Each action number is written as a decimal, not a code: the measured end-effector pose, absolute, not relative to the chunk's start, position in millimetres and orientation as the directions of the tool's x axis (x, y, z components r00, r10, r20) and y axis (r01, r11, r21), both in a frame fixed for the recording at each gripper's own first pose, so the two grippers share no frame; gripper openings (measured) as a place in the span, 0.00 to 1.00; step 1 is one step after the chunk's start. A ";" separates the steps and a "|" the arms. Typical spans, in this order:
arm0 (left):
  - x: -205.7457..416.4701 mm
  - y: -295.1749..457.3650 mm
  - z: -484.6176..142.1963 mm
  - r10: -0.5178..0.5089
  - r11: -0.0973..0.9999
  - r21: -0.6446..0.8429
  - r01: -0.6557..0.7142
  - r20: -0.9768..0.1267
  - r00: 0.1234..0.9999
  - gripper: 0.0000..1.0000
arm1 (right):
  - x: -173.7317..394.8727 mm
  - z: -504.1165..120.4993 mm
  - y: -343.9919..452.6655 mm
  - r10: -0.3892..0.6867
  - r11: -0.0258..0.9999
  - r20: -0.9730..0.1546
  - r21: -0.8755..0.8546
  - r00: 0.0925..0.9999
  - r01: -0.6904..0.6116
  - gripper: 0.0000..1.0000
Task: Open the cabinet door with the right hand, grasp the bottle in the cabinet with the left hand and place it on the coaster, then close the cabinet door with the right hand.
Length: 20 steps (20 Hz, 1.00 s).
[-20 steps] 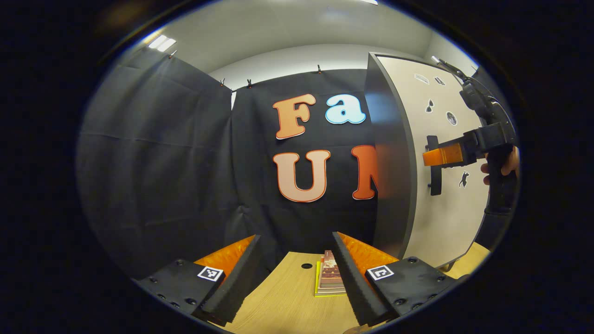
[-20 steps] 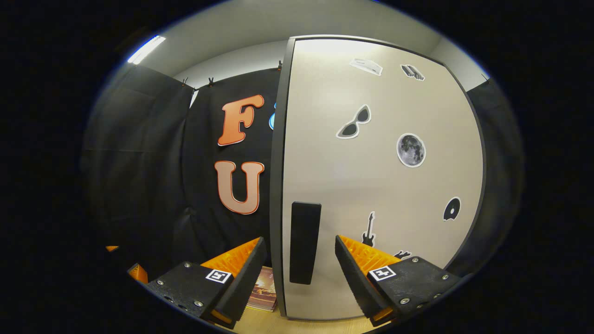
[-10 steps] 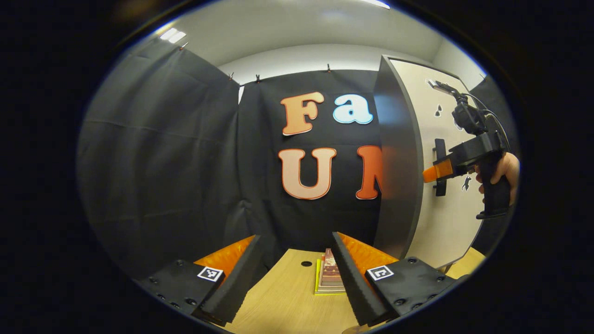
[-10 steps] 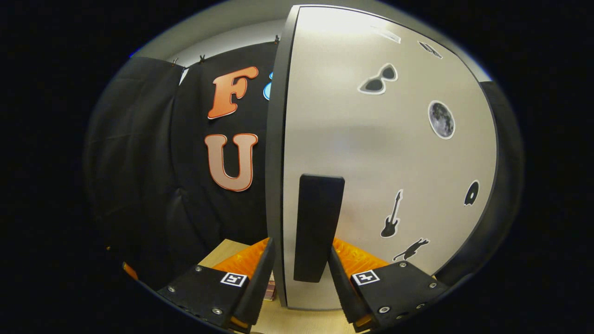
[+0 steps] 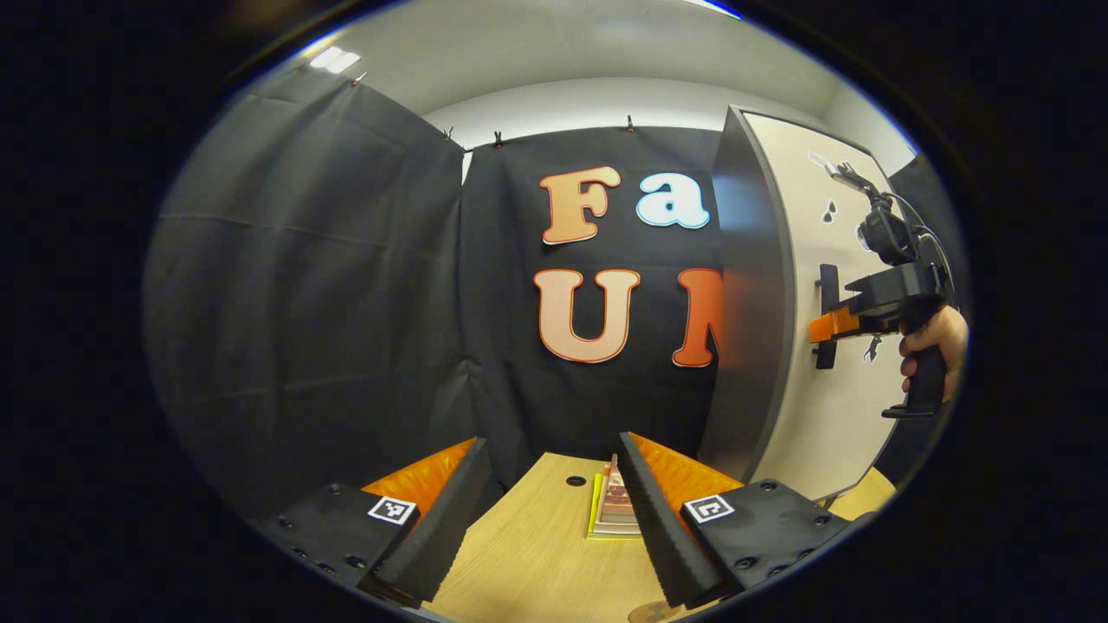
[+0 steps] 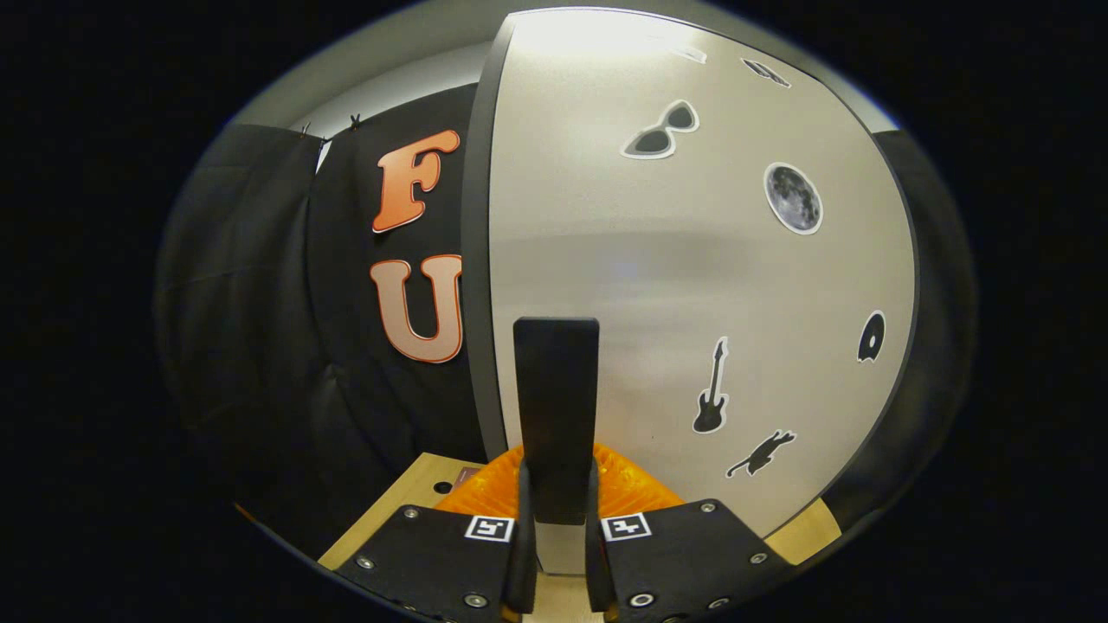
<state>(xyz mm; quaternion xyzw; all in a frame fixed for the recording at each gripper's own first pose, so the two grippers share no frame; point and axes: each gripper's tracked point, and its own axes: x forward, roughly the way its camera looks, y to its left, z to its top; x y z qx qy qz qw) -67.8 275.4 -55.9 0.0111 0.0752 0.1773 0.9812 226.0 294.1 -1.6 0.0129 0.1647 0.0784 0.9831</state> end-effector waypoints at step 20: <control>-48.5 145.2 -66.2 0.171 0.985 -0.005 -0.175 -0.177 0.969 0.97 | 161.4 21.5 283.0 0.417 0.907 -0.302 0.082 0.857 -0.413 0.20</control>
